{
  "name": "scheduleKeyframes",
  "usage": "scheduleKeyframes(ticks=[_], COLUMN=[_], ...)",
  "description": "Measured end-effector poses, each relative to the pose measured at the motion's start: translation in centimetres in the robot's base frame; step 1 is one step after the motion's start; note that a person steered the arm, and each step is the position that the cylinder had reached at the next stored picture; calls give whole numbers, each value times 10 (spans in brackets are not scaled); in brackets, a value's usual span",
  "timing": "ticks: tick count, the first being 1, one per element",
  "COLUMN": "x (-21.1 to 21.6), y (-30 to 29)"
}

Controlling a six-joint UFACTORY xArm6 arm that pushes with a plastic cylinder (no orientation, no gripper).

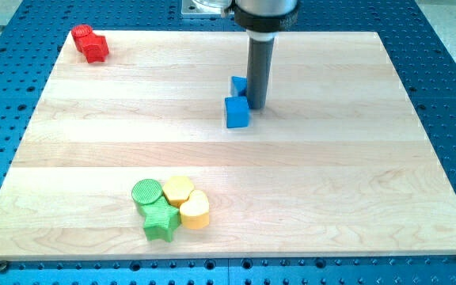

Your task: Move the triangle diagonal to blue cube

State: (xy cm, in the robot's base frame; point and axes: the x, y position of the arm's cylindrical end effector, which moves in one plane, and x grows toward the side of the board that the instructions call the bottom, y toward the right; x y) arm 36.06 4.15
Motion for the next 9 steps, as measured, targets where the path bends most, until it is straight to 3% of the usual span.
scheduleKeyframes(ticks=[1, 2, 3, 4, 5, 6, 8, 9], x=[-33, -23, -44, -75, -68, -21, -83, -71], y=[-79, -69, -34, -97, -180, -184, -209, -207])
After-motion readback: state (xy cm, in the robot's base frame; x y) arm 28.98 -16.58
